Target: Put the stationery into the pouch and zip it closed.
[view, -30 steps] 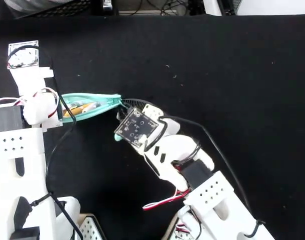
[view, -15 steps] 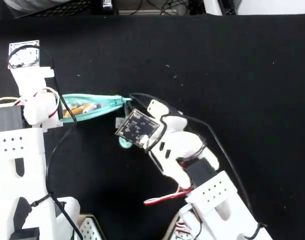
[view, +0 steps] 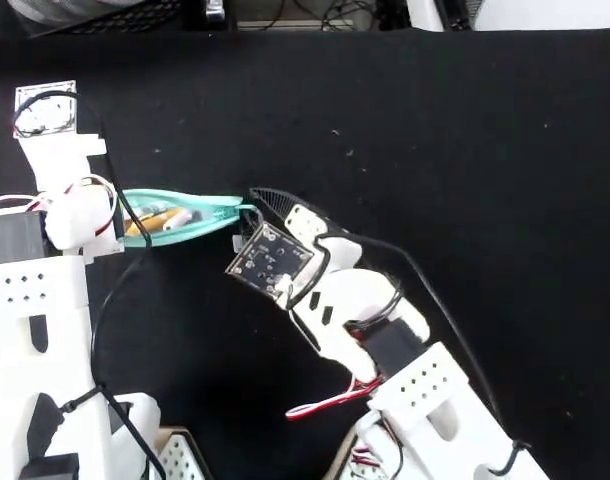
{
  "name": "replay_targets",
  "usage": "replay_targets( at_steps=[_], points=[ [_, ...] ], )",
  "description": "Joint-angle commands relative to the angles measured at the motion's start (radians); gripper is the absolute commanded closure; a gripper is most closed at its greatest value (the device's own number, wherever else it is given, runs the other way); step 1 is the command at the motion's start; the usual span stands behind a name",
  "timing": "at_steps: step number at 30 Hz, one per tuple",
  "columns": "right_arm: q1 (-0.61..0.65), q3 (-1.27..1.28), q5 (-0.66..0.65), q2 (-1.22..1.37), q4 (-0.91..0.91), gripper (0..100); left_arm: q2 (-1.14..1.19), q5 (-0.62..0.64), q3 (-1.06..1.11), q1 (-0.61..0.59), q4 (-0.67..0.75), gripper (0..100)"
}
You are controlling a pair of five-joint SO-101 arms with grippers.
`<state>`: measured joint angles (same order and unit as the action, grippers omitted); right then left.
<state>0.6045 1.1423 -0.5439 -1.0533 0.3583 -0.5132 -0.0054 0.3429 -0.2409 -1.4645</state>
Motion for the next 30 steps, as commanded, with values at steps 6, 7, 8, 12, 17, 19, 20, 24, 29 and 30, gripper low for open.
replay_targets(
  at_steps=[6, 7, 8, 12, 17, 19, 20, 24, 29, 30],
  points=[
    [0.034, -0.031, 0.018, 0.096, -0.025, 90.8, 0.018, 0.005, 0.047, -0.001, -0.002, 97],
    [0.035, -0.044, 0.018, 0.124, -0.025, 91.1, 0.018, 0.005, 0.047, -0.001, -0.002, 97],
    [0.035, -0.058, 0.018, 0.147, -0.025, 91.5, 0.018, 0.005, 0.047, -0.001, -0.002, 97],
    [0.032, -0.117, 0.012, 0.197, -0.025, 95.5, 0.018, 0.005, 0.047, -0.001, -0.002, 97],
    [0.032, -0.133, 0.012, 0.153, -0.014, 98.6, 0.018, 0.002, 0.048, -0.001, 0.003, 97],
    [0.032, -0.13, 0.012, 0.111, 0.011, 98.6, 0.018, 0.002, 0.047, -0.001, 0.003, 97],
    [0.032, -0.137, 0.012, 0.085, 0.043, 98.6, 0.018, 0.003, 0.044, -0.001, 0.003, 97],
    [0.034, -0.18, 0.012, -0.035, 0.127, 98.6, 0.008, 0.003, 0.035, 0.001, 0.005, 97],
    [0.037, -0.229, 0.012, -0.053, 0.13, 98.6, 0.008, 0.005, -0.031, 0.001, 0.002, 97],
    [0.037, -0.236, 0.015, -0.044, 0.129, 98.6, 0.008, 0.005, -0.051, 0.001, -0.002, 97]
  ],
)
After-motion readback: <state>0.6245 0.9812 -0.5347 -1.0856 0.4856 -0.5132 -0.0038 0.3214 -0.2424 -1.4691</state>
